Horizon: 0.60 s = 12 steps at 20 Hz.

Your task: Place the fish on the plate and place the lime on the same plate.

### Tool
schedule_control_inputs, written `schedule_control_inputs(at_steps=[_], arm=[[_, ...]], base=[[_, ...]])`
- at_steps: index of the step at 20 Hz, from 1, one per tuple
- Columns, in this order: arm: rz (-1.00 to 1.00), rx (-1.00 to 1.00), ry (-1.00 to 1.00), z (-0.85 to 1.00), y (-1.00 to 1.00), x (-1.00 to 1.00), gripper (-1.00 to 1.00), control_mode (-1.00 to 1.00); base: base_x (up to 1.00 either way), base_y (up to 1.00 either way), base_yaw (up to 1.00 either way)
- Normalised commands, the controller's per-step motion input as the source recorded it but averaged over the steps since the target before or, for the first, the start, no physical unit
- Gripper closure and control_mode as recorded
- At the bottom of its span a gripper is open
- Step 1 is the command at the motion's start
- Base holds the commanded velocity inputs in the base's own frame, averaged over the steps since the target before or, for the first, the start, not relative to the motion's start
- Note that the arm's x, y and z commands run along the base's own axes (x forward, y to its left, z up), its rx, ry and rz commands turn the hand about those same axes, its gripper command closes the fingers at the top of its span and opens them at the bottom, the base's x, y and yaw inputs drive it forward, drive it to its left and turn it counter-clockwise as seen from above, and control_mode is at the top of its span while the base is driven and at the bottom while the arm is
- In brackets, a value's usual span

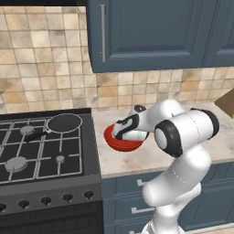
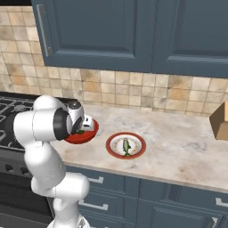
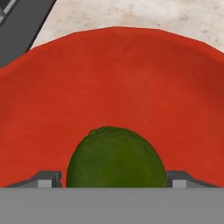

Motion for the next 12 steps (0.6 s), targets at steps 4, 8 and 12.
schedule_control_inputs(at_steps=[4, 8, 12], arm=[[0.0, 0.0, 0.0, -0.06, 0.02, 0.0, 1.0, -1.0], [0.0, 0.0, -0.02, 0.04, 0.0, -0.05, 1.0, -1.0], [0.0, 0.0, 0.0, 0.54, 0.0, -0.27, 1.0, -1.0]], base=[[0.0, 0.0, 0.0], [0.0, 0.0, 0.0], [0.0, 0.0, 0.0]])
